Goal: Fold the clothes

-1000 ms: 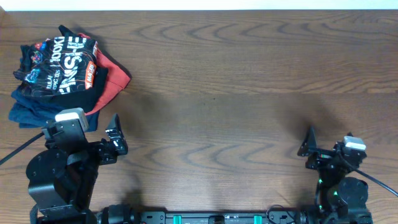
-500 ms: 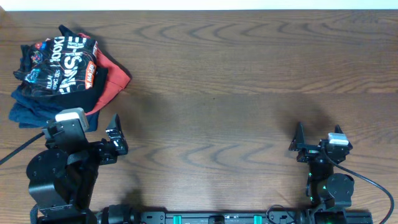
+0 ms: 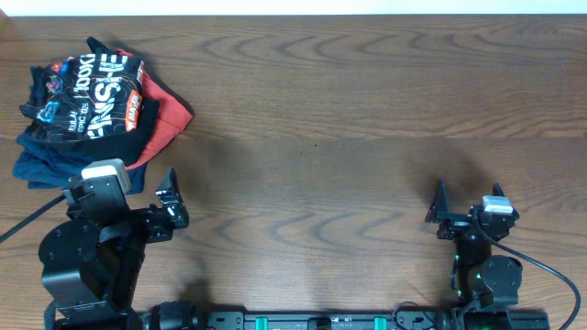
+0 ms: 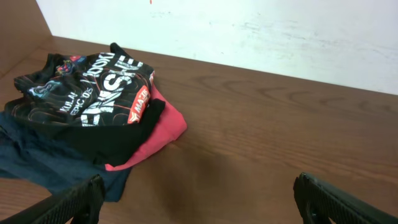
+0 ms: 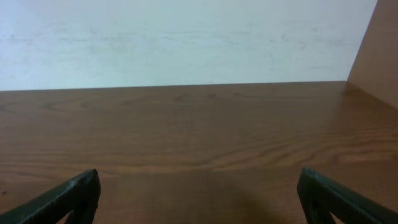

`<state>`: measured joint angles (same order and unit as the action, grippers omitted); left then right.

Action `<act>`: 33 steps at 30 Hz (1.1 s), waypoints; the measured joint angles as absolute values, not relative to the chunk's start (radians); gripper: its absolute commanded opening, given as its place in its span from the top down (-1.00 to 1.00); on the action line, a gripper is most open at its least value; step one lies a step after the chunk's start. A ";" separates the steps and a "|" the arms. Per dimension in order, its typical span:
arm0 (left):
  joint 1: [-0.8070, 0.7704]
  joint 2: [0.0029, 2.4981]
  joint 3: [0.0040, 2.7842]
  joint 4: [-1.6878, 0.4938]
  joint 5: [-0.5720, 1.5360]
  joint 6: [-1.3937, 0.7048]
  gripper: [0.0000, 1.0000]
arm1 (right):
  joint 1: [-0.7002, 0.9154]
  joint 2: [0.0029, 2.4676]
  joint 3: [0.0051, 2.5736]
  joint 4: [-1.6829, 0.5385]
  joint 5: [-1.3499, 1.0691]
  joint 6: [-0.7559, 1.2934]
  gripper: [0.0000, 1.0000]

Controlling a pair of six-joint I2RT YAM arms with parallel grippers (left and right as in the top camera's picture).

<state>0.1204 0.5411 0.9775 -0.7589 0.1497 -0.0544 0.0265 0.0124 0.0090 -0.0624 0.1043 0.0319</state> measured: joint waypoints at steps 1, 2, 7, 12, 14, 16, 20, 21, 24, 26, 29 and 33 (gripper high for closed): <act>0.120 0.541 0.978 -0.759 0.150 -0.054 -0.96 | 0.027 0.012 0.009 -0.063 0.104 0.032 -0.99; 0.120 0.541 0.978 -0.759 0.150 -0.054 -0.96 | 0.027 0.012 0.009 -0.062 0.104 0.032 -0.99; 0.120 0.541 0.978 -0.759 0.150 -0.054 -0.96 | 0.027 0.012 0.009 -0.062 0.104 0.032 -0.99; 0.120 0.541 0.978 -0.759 0.150 -0.054 -0.96 | 0.026 0.012 0.009 -0.062 0.104 0.032 -0.98; 0.120 0.541 0.978 -0.759 0.150 -0.054 -0.96 | 0.027 0.012 0.009 -0.062 0.104 0.032 -0.98; 0.120 0.541 0.978 -0.759 0.150 -0.054 -0.96 | 0.027 0.012 0.009 -0.062 0.104 0.032 -0.98; 0.120 0.538 0.978 -0.766 0.149 -0.052 -0.96 | 0.027 0.013 0.009 -0.063 0.104 0.032 -0.99; 0.120 0.535 0.978 -0.781 0.149 -0.051 -0.96 | 0.027 0.013 0.009 -0.062 0.104 0.032 -0.99; 0.120 0.504 0.969 -0.857 0.146 -0.047 -0.96 | 0.027 0.012 0.009 -0.062 0.104 0.032 -0.99; 0.120 0.457 0.934 -0.881 0.145 -0.047 -0.96 | 0.027 0.012 0.009 -0.063 0.104 0.031 -0.98; 0.118 0.366 0.828 -0.868 0.139 -0.047 -0.96 | 0.027 0.012 0.009 -0.063 0.104 0.031 -0.99; 0.101 0.231 0.626 -0.779 0.128 -0.047 -0.96 | 0.027 0.012 0.009 -0.062 0.104 0.031 -0.99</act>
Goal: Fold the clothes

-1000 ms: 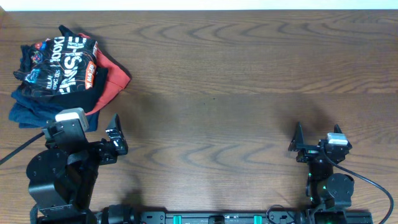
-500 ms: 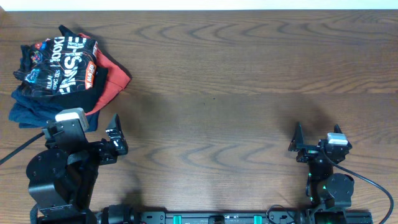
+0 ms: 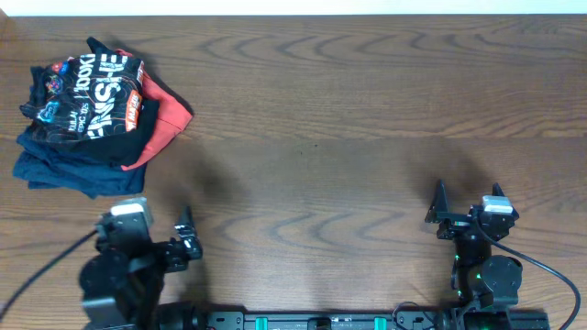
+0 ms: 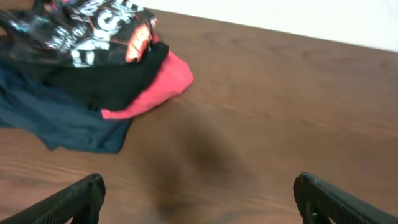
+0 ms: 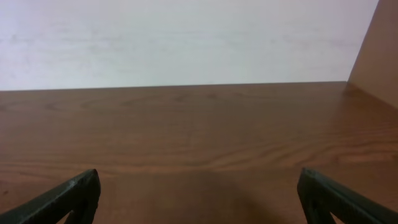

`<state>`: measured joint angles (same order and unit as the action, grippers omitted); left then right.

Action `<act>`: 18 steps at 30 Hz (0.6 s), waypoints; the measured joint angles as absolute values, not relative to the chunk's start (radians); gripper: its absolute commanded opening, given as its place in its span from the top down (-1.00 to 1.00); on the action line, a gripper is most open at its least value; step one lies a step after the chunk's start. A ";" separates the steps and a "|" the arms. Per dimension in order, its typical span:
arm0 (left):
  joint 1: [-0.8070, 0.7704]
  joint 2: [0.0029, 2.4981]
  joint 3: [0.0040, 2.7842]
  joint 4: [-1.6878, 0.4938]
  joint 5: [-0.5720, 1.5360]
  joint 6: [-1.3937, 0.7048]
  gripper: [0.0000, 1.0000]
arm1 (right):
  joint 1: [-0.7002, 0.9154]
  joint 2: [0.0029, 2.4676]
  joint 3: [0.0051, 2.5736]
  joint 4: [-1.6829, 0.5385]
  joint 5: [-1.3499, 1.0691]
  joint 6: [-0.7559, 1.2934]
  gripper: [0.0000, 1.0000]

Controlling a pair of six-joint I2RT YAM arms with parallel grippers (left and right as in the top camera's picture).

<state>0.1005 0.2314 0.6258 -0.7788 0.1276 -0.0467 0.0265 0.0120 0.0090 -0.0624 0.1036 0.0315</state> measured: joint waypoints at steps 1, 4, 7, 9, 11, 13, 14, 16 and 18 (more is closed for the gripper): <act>0.097 0.197 0.572 -0.741 0.127 -0.047 -0.96 | 0.026 0.012 0.009 -0.063 0.104 0.031 -0.98; 0.090 0.101 0.422 -0.617 0.126 -0.047 -0.96 | 0.026 0.012 0.009 -0.063 0.103 0.031 -0.98; 0.089 0.027 0.294 -0.466 0.126 -0.047 -0.96 | 0.027 0.012 0.009 -0.063 0.103 0.031 -0.98; 0.089 0.015 0.224 -0.360 0.124 -0.047 -0.96 | 0.027 0.012 0.009 -0.063 0.103 0.031 -0.98; 0.089 0.014 0.160 -0.252 0.123 -0.047 -0.96 | 0.027 0.012 0.009 -0.063 0.103 0.031 -0.98; 0.089 0.011 0.102 -0.148 0.123 -0.046 -0.96 | 0.027 0.012 0.009 -0.063 0.103 0.031 -0.99; 0.089 0.010 0.072 -0.104 0.123 -0.046 -0.96 | 0.027 0.012 0.009 -0.063 0.103 0.031 -0.98; 0.088 0.012 0.038 -0.056 0.120 -0.047 -0.96 | 0.027 0.012 0.009 -0.063 0.102 0.030 -0.99; 0.082 0.011 0.033 -0.045 0.120 -0.046 -0.96 | 0.027 0.012 0.008 -0.062 0.102 0.029 -0.98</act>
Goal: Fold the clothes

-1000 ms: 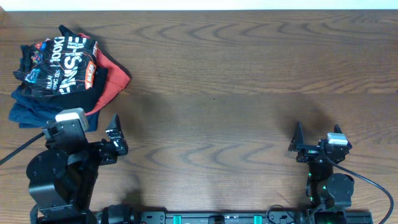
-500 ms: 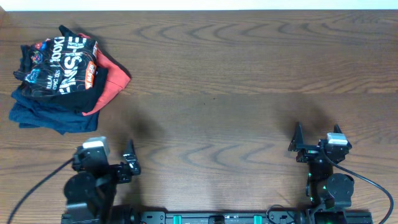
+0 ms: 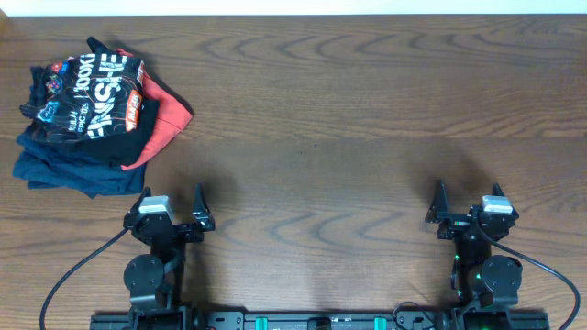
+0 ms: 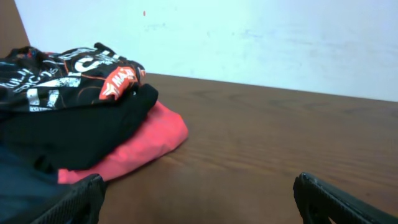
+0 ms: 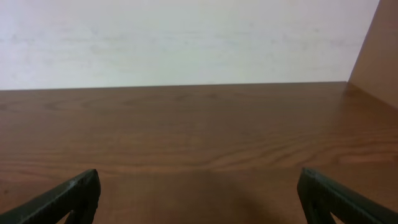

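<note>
A stack of folded clothes lies at the table's far left: a black printed jersey on top, a red garment under it, a dark blue one at the bottom. My left gripper stands open near the front edge, right of and nearer than the stack, nothing between its fingers. My right gripper stands open at the front right over bare wood, with its fingers wide apart.
The brown wooden table runs to a white wall at the back. A wooden side panel rises at the right. Cables trail from both arm bases along the front edge.
My left arm has drawn back and to the right, now low at the front edge facing the stack from farther off. The clothes and the right arm have not moved.
My left gripper stood open just in front of the folded stack. Then it was lower and farther from the stack. Now it rests at the front edge, open and empty. The right gripper stayed open and still throughout.
</note>
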`<state>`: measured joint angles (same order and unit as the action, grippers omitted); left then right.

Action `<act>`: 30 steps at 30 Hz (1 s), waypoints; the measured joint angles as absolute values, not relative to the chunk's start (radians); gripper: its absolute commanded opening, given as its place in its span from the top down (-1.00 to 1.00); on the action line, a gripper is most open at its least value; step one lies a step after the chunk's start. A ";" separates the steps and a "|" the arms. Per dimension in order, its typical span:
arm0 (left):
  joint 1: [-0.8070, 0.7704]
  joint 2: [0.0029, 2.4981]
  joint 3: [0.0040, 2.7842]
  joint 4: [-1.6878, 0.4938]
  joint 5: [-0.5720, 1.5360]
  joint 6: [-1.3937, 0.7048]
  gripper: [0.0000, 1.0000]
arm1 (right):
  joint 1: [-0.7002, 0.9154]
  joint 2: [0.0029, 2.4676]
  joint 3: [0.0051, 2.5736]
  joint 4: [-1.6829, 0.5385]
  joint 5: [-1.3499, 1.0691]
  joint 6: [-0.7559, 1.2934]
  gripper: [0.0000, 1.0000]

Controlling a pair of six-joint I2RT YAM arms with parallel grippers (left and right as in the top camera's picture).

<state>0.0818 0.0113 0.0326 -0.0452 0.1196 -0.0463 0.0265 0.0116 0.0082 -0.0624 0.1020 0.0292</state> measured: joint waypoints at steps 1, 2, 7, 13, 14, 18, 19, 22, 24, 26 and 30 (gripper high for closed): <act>0.078 0.010 0.032 -0.044 0.120 -0.046 -0.96 | 0.027 0.012 0.008 -0.062 0.102 0.029 -0.99; 0.075 0.010 0.032 -0.044 0.120 -0.046 -0.96 | 0.027 0.012 0.008 -0.062 0.102 0.029 -0.99; 0.059 0.010 0.032 -0.044 0.120 -0.046 -0.96 | 0.027 0.012 0.008 -0.062 0.102 0.029 -0.98; 0.057 0.010 0.032 -0.044 0.120 -0.046 -0.96 | 0.027 0.012 0.008 -0.062 0.102 0.029 -0.99; 0.057 0.010 0.032 -0.044 0.120 -0.046 -0.96 | 0.027 0.012 0.008 -0.062 0.102 0.029 -0.99; 0.057 0.010 0.032 -0.044 0.120 -0.046 -0.96 | 0.027 0.012 0.008 -0.062 0.102 0.029 -0.99; 0.057 0.010 0.032 -0.044 0.120 -0.046 -0.96 | 0.027 0.012 0.008 -0.062 0.102 0.029 -0.98; 0.057 0.010 0.032 -0.044 0.120 -0.046 -0.96 | 0.027 0.012 0.008 -0.062 0.102 0.029 -0.99; 0.057 0.010 0.032 -0.044 0.120 -0.046 -0.96 | 0.027 0.012 0.008 -0.062 0.102 0.029 -0.99; 0.057 0.010 0.032 -0.044 0.120 -0.046 -0.96 | 0.027 0.012 0.008 -0.062 0.102 0.029 -0.99; 0.057 0.010 0.032 -0.044 0.120 -0.046 -0.96 | 0.027 0.012 0.008 -0.062 0.102 0.029 -0.99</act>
